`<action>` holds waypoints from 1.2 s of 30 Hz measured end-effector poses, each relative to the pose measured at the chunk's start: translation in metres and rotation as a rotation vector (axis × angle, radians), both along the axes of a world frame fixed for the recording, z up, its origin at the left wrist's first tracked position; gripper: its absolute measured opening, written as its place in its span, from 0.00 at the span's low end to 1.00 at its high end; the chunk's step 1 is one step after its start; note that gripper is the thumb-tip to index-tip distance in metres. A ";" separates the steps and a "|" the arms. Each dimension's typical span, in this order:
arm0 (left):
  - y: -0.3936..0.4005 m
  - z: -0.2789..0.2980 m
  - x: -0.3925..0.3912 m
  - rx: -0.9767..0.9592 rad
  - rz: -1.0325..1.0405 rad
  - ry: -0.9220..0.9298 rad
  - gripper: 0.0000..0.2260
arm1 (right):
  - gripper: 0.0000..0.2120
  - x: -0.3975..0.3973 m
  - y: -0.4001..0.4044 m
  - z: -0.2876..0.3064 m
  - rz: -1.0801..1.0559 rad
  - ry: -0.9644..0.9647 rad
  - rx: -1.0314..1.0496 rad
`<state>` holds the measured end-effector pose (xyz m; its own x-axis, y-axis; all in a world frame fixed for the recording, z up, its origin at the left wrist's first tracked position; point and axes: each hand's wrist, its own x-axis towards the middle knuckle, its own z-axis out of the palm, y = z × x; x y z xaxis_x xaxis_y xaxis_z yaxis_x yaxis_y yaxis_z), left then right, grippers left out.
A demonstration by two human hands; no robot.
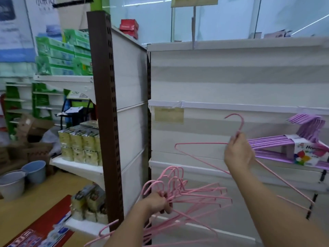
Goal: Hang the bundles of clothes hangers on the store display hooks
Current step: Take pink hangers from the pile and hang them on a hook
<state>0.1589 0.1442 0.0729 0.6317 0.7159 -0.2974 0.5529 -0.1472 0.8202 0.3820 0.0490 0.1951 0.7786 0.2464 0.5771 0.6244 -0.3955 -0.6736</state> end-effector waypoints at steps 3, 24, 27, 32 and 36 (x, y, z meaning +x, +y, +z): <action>0.007 0.006 0.021 0.018 -0.057 -0.015 0.12 | 0.12 -0.007 0.030 0.002 0.116 -0.054 -0.104; 0.070 0.015 0.088 0.045 -0.450 -0.008 0.11 | 0.15 -0.042 0.153 0.016 0.425 0.134 -0.310; 0.073 0.013 0.086 0.047 -0.437 -0.027 0.12 | 0.11 -0.036 0.155 0.012 0.400 0.122 -0.349; 0.073 0.022 0.081 -0.007 -0.453 -0.066 0.10 | 0.13 -0.020 0.129 0.007 0.158 -0.004 -0.171; 0.071 0.025 0.085 -0.015 -0.392 -0.106 0.06 | 0.09 -0.007 0.083 -0.030 -0.101 -0.036 0.170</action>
<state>0.2440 0.2150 0.0983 0.8838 0.4107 -0.2240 0.3691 -0.3180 0.8733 0.3746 0.1324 0.1647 0.7723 0.0645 0.6320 0.6125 -0.3396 -0.7138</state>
